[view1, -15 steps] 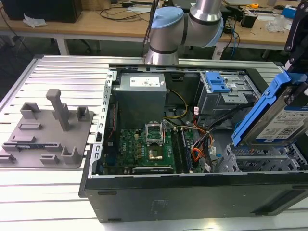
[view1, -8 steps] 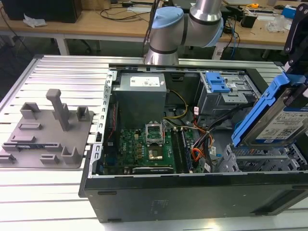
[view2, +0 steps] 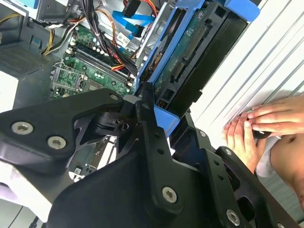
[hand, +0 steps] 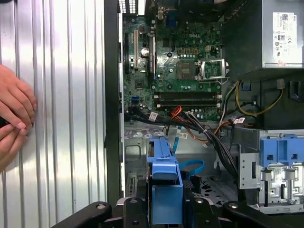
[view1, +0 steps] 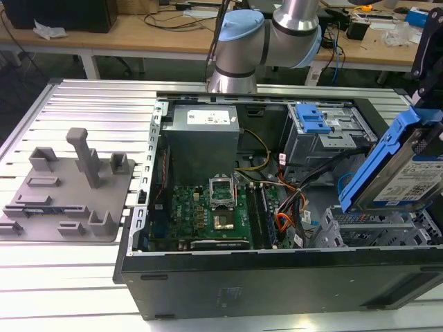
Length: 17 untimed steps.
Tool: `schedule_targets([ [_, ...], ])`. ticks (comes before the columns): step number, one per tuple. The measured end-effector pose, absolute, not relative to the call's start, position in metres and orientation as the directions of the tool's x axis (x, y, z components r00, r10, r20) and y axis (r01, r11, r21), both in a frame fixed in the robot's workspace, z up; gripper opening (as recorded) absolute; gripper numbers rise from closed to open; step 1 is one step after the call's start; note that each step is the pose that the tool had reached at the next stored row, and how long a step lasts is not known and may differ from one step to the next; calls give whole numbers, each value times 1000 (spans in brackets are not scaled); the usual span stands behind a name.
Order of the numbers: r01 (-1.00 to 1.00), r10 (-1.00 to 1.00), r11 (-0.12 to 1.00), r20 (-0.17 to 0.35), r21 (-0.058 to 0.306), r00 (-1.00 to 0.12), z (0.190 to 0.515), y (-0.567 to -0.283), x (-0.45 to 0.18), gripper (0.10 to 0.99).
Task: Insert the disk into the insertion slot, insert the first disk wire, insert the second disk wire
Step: 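Insert the disk into the insertion slot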
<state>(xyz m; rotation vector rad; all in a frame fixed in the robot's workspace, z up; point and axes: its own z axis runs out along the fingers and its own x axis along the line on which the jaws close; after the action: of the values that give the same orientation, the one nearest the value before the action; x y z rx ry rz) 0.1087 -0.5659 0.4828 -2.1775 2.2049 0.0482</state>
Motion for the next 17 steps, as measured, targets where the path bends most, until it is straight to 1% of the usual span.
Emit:
schedule_targets([
  [7,-1000,-999,12,-51,-10,-11,483,-566,109,365],
  [17,-1000,-999,10,-49,-10,-9,482,-556,109,365],
])
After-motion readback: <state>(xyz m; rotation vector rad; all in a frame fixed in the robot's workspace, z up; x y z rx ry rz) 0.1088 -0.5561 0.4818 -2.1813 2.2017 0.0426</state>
